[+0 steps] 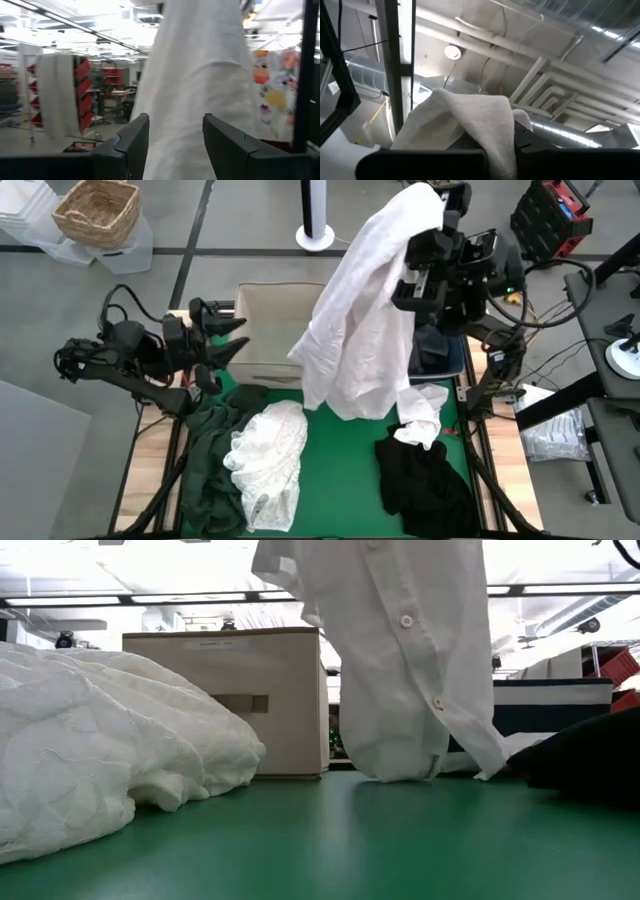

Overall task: Sort clothes
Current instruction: Put the right white shirt into the white laundry bin

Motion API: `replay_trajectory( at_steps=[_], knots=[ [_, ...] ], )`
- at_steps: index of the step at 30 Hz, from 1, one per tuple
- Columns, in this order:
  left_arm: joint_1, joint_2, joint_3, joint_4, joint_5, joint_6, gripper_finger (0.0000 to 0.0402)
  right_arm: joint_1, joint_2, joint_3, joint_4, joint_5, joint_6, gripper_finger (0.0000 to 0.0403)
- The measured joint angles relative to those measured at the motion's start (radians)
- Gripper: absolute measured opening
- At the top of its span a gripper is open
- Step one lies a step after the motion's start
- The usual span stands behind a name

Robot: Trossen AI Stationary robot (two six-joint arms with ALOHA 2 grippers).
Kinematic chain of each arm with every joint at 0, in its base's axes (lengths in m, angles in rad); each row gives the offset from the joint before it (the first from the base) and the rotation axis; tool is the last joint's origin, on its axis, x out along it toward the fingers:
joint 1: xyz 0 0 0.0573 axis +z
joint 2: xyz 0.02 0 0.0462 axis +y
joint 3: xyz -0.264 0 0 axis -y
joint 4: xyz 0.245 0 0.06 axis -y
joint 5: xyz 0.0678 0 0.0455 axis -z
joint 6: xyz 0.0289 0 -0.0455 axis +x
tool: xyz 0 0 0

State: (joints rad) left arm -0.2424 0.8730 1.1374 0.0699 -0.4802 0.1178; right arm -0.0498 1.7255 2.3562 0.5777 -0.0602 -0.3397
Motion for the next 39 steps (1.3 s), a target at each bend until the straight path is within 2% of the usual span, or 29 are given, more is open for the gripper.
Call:
replay_trajectory(
  at_steps=[8, 14, 19, 25, 29, 33, 36, 39],
  knots=[
    [0.002, 0.086, 0.000, 0.078, 0.055, -0.025, 0.0221, 0.000, 0.015, 0.000, -0.001, 0.008, -0.019, 0.0009],
    [0.014, 0.195, 0.005, 0.196, 0.049, 0.060, 0.0281, 0.001, 0.024, 0.000, -0.025, 0.008, 0.006, 0.0009],
    [0.047, 0.311, 0.101, 0.200, 0.053, 0.068, 0.0316, 0.001, 0.027, 0.000, -0.062, 0.008, 0.007, 0.0009],
    [0.097, 0.489, 0.276, 0.144, 0.053, 0.085, 0.0334, 0.001, 0.027, 0.000, -0.105, 0.010, 0.023, 0.0009],
    [0.124, 0.593, 0.386, 0.067, 0.070, 0.094, 0.0335, 0.001, 0.025, 0.000, -0.138, 0.012, 0.064, 0.0009],
    [0.133, 0.659, 0.461, 0.012, 0.160, 0.094, 0.0321, 0.001, 0.015, 0.000, -0.194, 0.017, 0.102, 0.0009],
    [0.133, 0.687, 0.479, 0.004, 0.177, 0.104, 0.0285, 0.002, 0.002, 0.000, -0.261, 0.019, 0.106, 0.0009],
    [0.134, 0.692, 0.481, 0.000, 0.176, 0.108, 0.0211, 0.002, -0.014, 0.000, -0.328, 0.040, 0.106, 0.0009]
  ],
)
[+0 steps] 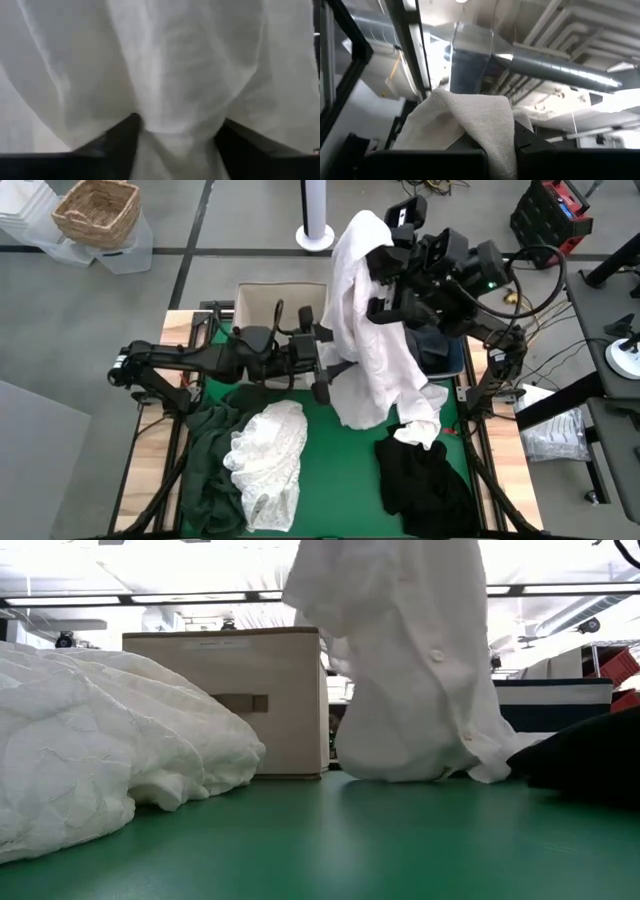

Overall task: Sort clothes
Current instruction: Put the right white shirt into the white laundry bin

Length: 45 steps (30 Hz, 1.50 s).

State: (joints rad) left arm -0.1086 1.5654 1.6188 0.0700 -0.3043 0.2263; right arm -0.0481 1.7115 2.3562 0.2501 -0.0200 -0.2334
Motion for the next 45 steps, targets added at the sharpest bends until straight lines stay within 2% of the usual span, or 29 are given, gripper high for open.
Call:
replay_trajectory(
  at_steps=[4, 5, 6, 12, 15, 19, 25, 28, 32, 37, 45],
  knots=[
    [0.000, -0.003, 0.000, 0.000, 0.001, 0.027, 0.0055, 0.000, -0.022, 0.000, -0.082, 0.030, -0.001, 0.0009],
    [0.000, -0.007, 0.000, 0.000, 0.007, 0.035, 0.0028, 0.000, -0.029, 0.000, -0.110, 0.034, -0.004, 0.0009],
    [0.000, -0.011, 0.000, 0.001, 0.008, 0.036, 0.0018, 0.000, -0.038, 0.000, -0.147, 0.048, -0.013, 0.0009],
    [-0.042, -0.059, 0.069, 0.004, -0.072, 0.108, 0.0002, 0.002, -0.106, 0.000, -0.445, 0.133, -0.075, 0.0009],
    [-0.064, -0.076, 0.142, -0.037, -0.126, 0.167, 0.0001, 0.002, -0.153, 0.000, -0.604, 0.189, -0.074, 0.0009],
    [-0.068, -0.079, 0.266, -0.142, -0.131, 0.206, 0.0000, 0.002, -0.192, 0.001, -0.781, 0.235, -0.038, 0.0009],
    [-0.063, -0.042, 0.436, -0.245, -0.132, 0.261, 0.0000, 0.002, -0.191, 0.000, -0.971, 0.230, 0.011, 0.0011],
    [-0.060, -0.008, 0.524, -0.300, -0.132, 0.279, 0.0000, 0.005, -0.175, 0.000, -1.016, 0.179, 0.013, 0.0024],
    [-0.046, 0.041, 0.624, -0.361, -0.136, 0.289, 0.0000, 0.014, -0.136, 0.000, -1.015, 0.078, 0.026, 0.0069],
    [-0.039, 0.108, 0.739, -0.430, -0.221, 0.328, 0.0000, 0.020, -0.093, 0.000, -0.995, -0.033, 0.066, 0.0153],
    [-0.035, 0.096, 0.711, -0.466, -0.295, 0.355, 0.0000, 0.020, -0.058, 0.000, -0.933, -0.283, 0.167, 0.0278]
  ],
)
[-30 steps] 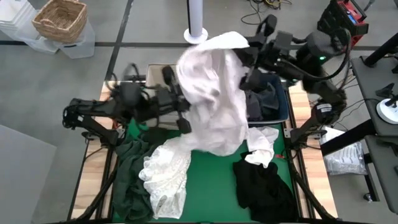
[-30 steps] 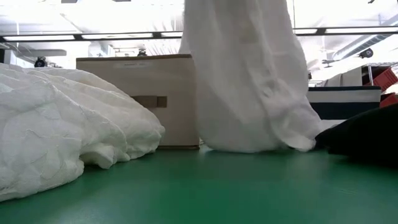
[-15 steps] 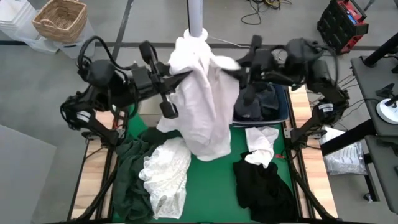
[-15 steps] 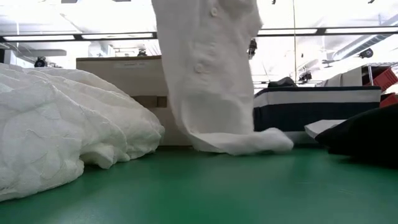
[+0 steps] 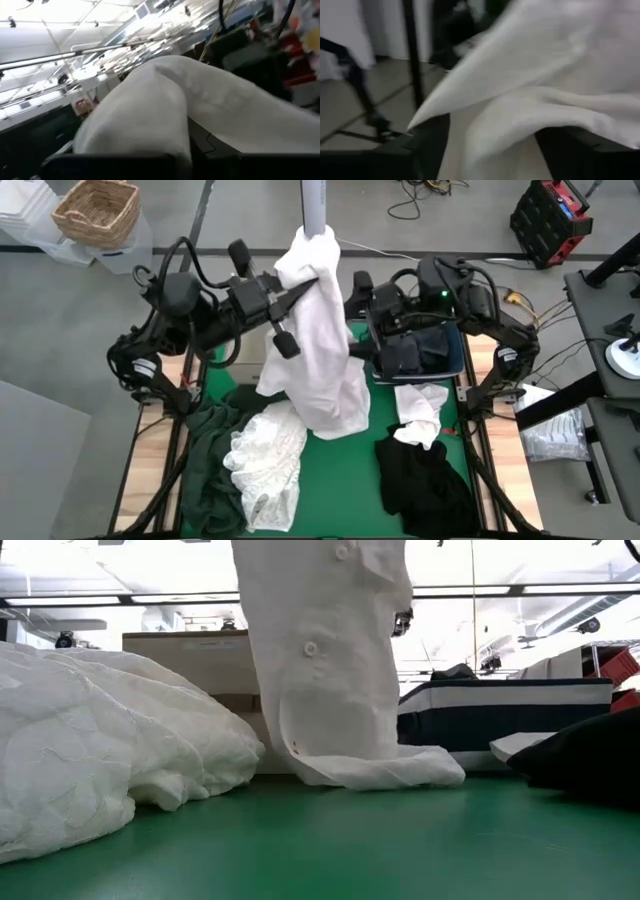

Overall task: Sort clothes
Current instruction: Put the right white shirt into the white laundry bin

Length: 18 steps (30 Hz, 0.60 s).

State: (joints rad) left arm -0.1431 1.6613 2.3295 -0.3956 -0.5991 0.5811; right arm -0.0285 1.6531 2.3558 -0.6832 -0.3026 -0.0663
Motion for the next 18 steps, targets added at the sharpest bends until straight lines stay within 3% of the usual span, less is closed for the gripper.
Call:
replay_trajectory(
  at_steps=[9, 13, 18],
  knots=[
    [0.003, -0.002, 0.000, -0.051, -0.074, 0.021, 0.0000, 0.000, 0.006, 0.000, 0.059, -0.090, 0.131, 0.0360],
    [0.003, -0.020, -0.003, -0.118, -0.093, 0.024, 0.0000, -0.005, -0.001, 0.000, 0.057, -0.169, 0.195, 0.0369],
    [0.003, -0.060, -0.002, -0.146, -0.100, -0.003, 0.0000, -0.004, -0.008, 0.000, 0.067, -0.179, 0.261, 0.0368]
  ],
)
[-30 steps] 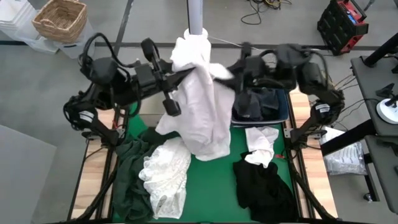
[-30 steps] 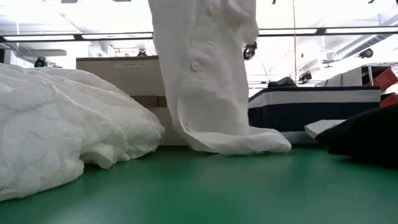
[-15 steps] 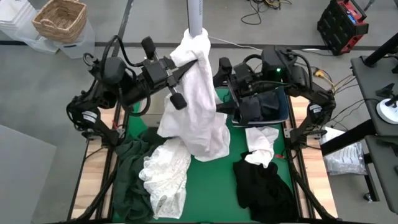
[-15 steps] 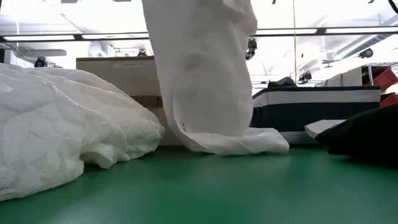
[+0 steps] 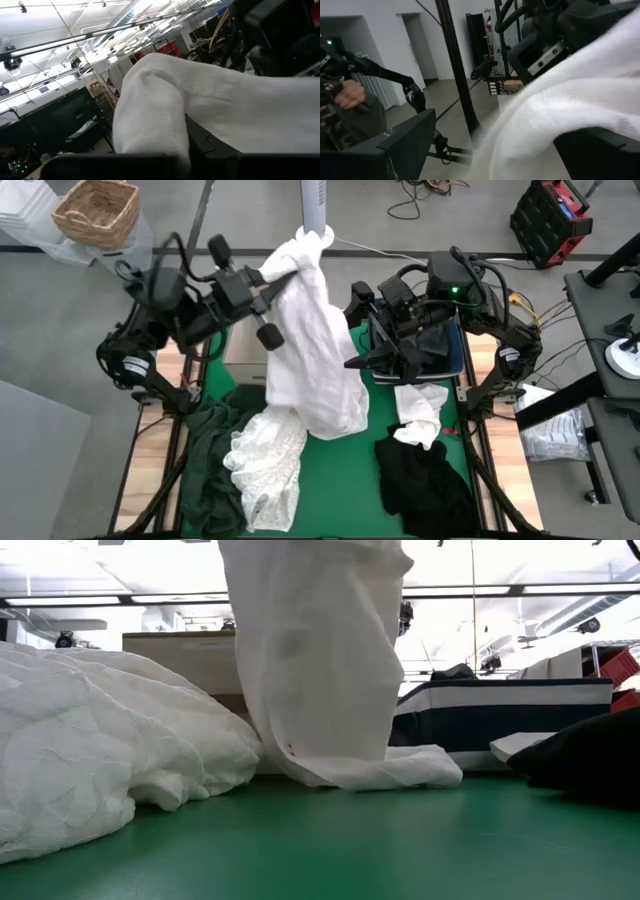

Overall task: Sort clothes
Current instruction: Put the right white shirt into the white laundry bin

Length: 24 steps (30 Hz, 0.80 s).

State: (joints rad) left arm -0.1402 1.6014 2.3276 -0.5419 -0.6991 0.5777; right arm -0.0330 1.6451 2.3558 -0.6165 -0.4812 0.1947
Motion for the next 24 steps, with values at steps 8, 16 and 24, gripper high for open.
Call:
replay_trajectory(
  at_steps=[8, 16, 24],
  knots=[
    [0.000, -0.006, 0.000, 0.000, 0.000, -0.016, 0.0000, 0.000, 0.018, 0.000, -0.001, 0.092, 0.026, 0.0368],
    [-0.001, 0.006, 0.000, 0.000, 0.068, -0.088, 0.0000, 0.000, 0.055, 0.000, -0.006, 0.283, -0.120, 0.0368],
    [-0.002, 0.008, 0.002, 0.002, 0.201, -0.205, 0.0000, 0.000, 0.150, 0.000, 0.125, 0.361, -0.228, 0.0368]
  ],
)
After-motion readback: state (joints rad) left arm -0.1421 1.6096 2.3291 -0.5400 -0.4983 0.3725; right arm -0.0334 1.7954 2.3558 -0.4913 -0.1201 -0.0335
